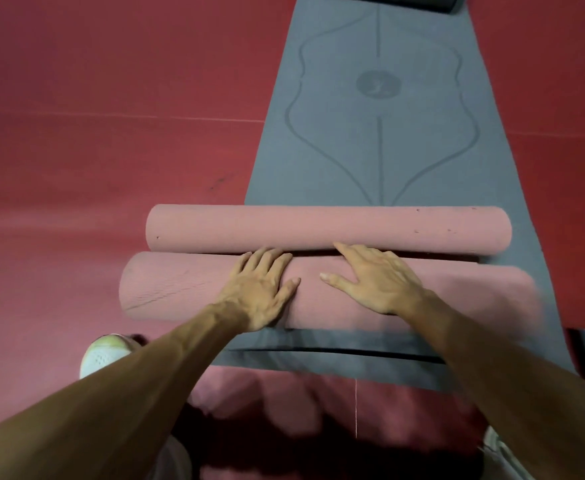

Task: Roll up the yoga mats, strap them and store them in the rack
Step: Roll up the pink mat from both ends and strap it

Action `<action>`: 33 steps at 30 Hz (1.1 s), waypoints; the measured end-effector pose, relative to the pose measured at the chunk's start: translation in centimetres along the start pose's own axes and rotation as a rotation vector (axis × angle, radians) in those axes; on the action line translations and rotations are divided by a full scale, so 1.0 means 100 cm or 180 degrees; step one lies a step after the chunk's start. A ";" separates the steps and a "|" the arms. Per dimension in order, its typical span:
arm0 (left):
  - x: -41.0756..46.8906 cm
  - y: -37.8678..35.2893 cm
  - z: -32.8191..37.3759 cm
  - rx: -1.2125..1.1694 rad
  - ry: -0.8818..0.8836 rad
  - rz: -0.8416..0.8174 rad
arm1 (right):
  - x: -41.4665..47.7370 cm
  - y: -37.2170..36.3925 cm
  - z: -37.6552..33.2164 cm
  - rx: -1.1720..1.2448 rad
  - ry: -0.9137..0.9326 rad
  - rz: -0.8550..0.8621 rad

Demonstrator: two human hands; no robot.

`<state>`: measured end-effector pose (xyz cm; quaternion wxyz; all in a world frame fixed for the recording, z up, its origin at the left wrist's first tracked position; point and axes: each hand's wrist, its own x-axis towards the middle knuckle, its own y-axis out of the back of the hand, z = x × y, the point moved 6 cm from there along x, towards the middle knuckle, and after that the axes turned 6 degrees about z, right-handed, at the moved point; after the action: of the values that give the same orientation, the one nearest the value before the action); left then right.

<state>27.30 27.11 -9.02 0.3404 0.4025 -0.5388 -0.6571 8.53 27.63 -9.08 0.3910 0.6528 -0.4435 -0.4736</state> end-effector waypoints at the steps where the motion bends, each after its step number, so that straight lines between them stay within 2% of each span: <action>1: 0.003 0.000 -0.001 -0.0015 0.0001 0.0018 | 0.002 0.000 0.001 -0.0003 -0.0004 0.0027; 10: 0.046 0.002 -0.015 -0.0229 0.0094 0.0143 | 0.035 0.015 0.011 -0.0006 -0.0027 0.0770; 15: 0.076 0.002 -0.026 -0.0462 0.0290 0.0079 | 0.035 0.020 0.007 0.0073 -0.0102 0.1399; 23: 0.118 0.010 -0.041 -0.1055 0.0413 0.0080 | 0.026 0.017 -0.006 -0.0500 0.0346 0.0983; 27: 0.132 0.009 -0.045 -0.0973 0.0411 0.0044 | 0.028 0.012 -0.011 -0.0859 0.0518 0.0513; 30: 0.138 0.015 -0.045 -0.0848 0.0385 0.0251 | 0.040 0.017 -0.006 -0.1026 0.0596 -0.0011; 33: 0.140 0.022 -0.046 -0.0788 0.0372 0.0464 | 0.048 0.024 -0.005 -0.0963 0.0584 -0.0003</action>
<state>25.26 12.37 -9.58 0.4651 0.3548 -0.4607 -0.6675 9.26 22.39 -8.08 0.5234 0.6271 -0.3294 -0.4736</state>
